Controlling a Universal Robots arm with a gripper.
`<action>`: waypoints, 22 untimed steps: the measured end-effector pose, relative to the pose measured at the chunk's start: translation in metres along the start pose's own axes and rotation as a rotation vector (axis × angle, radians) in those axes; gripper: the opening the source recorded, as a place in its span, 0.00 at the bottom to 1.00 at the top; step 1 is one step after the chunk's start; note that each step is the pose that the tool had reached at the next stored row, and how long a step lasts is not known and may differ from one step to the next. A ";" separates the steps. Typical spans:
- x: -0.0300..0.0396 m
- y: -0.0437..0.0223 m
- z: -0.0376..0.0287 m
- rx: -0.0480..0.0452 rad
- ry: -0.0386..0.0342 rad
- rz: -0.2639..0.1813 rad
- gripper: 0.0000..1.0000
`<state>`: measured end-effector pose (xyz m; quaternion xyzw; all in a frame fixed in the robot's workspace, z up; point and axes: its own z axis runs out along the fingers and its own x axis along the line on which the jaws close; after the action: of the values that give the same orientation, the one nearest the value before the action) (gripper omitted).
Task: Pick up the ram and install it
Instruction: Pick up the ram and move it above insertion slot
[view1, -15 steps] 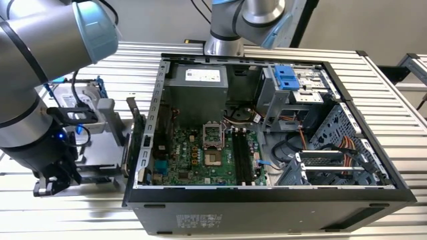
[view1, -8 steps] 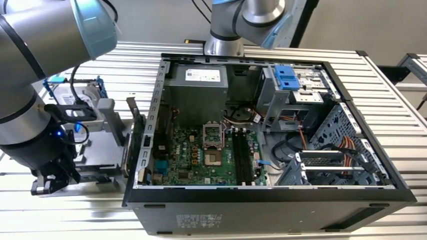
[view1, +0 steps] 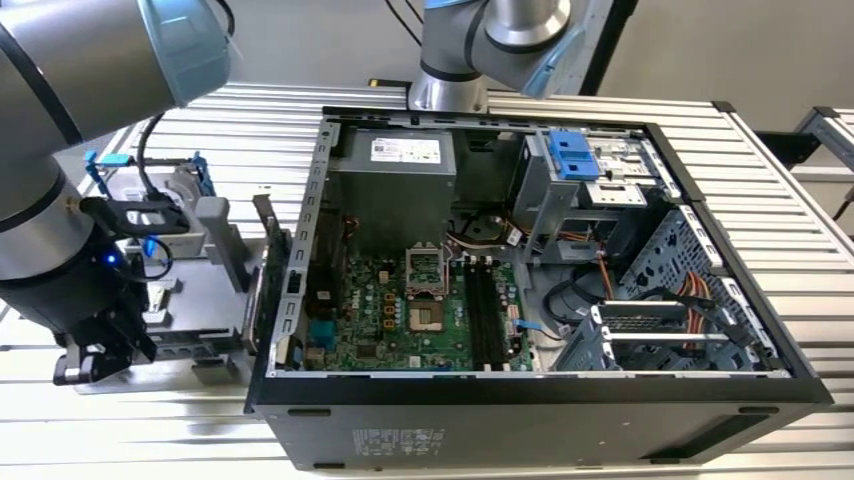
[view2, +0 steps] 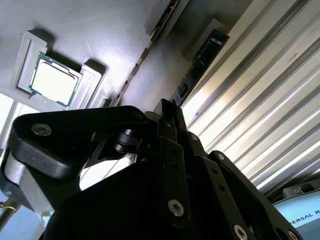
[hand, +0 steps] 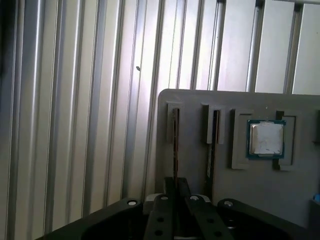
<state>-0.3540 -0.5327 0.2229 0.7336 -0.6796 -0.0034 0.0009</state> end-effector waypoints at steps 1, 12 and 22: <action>0.0000 0.0000 -0.0010 0.0000 -0.0001 0.004 0.00; -0.0001 0.0003 -0.0149 0.0003 -0.0016 0.062 0.00; -0.0001 0.0004 -0.0310 0.0004 -0.0017 0.077 0.00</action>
<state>-0.3542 -0.5327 0.2540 0.7069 -0.7073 -0.0038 0.0003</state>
